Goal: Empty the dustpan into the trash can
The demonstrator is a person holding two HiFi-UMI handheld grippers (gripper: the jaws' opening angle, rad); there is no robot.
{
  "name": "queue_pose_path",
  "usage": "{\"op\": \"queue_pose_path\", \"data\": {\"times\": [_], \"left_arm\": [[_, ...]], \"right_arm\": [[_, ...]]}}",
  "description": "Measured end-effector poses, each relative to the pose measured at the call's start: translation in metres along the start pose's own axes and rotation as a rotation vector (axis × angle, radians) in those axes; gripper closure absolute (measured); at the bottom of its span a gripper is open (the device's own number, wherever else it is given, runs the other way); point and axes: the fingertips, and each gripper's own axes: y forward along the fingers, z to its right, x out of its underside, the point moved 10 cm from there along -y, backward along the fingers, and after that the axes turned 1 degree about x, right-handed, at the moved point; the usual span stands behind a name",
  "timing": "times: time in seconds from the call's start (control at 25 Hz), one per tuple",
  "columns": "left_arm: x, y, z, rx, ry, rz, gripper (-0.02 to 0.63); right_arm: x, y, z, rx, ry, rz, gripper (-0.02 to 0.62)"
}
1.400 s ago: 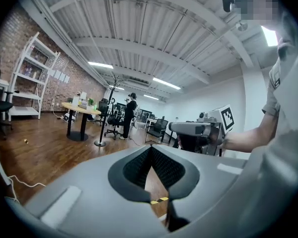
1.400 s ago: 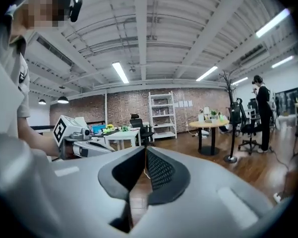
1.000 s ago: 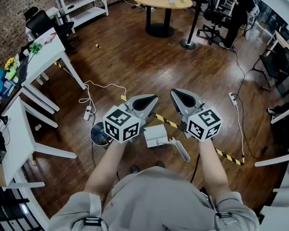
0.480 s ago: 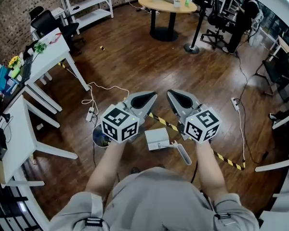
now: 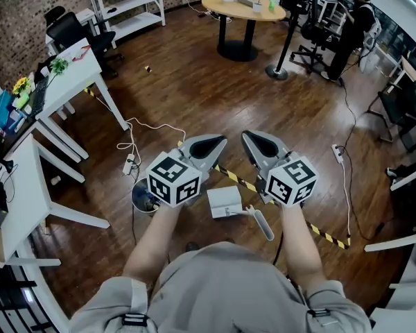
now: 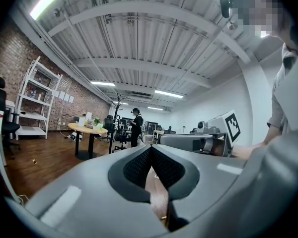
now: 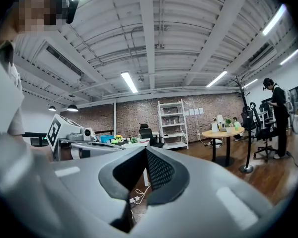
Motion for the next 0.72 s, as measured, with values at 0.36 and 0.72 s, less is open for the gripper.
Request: {"op": "queue_pose_path", "data": {"times": [0.36, 0.72], "left_arm": [[0.0037, 0.0007, 0.0017, -0.003, -0.003, -0.016, 0.601], [0.0081, 0.0034, 0.0054, 0.009, -0.005, -0.027, 0.601]], "right_arm": [[-0.0002, 0.0021, -0.0039, -0.019, 0.010, -0.003, 0.595], [0.0028, -0.0004, -0.0046, -0.020, 0.005, -0.012, 0.595]]}}
